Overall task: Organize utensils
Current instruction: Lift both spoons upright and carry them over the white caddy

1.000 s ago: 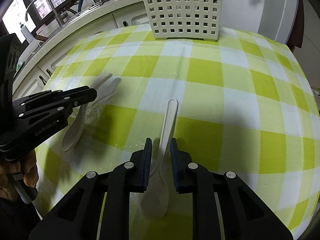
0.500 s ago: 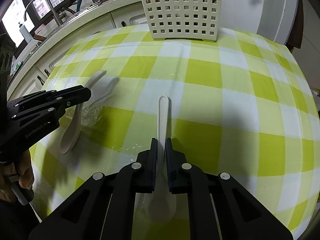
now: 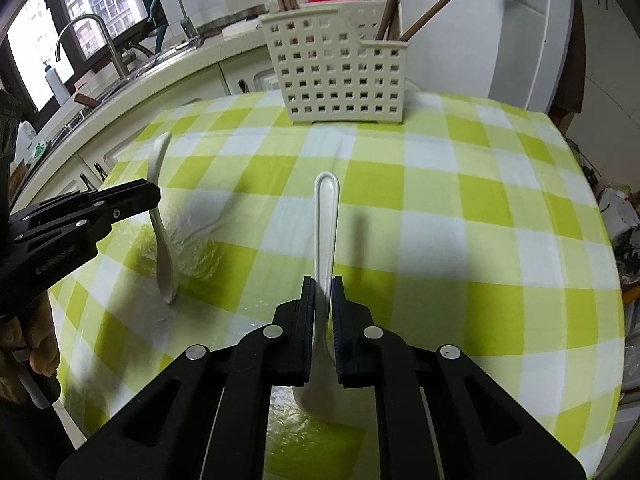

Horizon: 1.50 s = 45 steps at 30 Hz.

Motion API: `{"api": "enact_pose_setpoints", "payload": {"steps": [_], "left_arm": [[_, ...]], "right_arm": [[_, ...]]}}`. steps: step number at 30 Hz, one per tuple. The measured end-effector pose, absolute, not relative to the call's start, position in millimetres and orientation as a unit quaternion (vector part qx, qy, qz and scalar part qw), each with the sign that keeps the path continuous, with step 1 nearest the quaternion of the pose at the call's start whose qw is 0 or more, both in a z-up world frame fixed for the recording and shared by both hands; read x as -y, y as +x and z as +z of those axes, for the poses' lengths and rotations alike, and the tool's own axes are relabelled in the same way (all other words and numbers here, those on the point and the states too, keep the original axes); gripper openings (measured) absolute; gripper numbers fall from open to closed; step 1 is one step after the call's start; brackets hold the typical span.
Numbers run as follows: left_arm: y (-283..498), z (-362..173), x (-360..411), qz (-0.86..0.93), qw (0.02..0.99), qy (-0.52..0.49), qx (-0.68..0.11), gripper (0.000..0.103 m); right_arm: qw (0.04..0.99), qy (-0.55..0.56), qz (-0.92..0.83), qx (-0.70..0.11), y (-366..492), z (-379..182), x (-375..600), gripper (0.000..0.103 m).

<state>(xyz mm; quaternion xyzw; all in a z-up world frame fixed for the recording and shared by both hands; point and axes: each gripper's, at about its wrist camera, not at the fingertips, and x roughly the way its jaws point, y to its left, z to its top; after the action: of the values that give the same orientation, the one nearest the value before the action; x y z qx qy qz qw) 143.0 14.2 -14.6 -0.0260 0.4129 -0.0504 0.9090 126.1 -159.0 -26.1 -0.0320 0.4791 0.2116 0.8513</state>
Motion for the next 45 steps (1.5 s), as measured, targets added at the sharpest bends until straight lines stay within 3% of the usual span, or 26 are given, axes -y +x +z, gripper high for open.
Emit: {"api": "enact_pose_setpoints", "payload": {"steps": [25, 45], "left_arm": [[134.1, 20.2, -3.0, -0.059, 0.923, -0.020, -0.379, 0.014], [271.4, 168.9, -7.9, -0.084, 0.958, -0.046, -0.272, 0.014]], "right_arm": [[0.882, -0.030, 0.199, -0.426, 120.9, 14.3, 181.8, 0.009], [0.916, -0.005, 0.218, -0.337, 276.5, 145.7, 150.2, 0.009]]}}
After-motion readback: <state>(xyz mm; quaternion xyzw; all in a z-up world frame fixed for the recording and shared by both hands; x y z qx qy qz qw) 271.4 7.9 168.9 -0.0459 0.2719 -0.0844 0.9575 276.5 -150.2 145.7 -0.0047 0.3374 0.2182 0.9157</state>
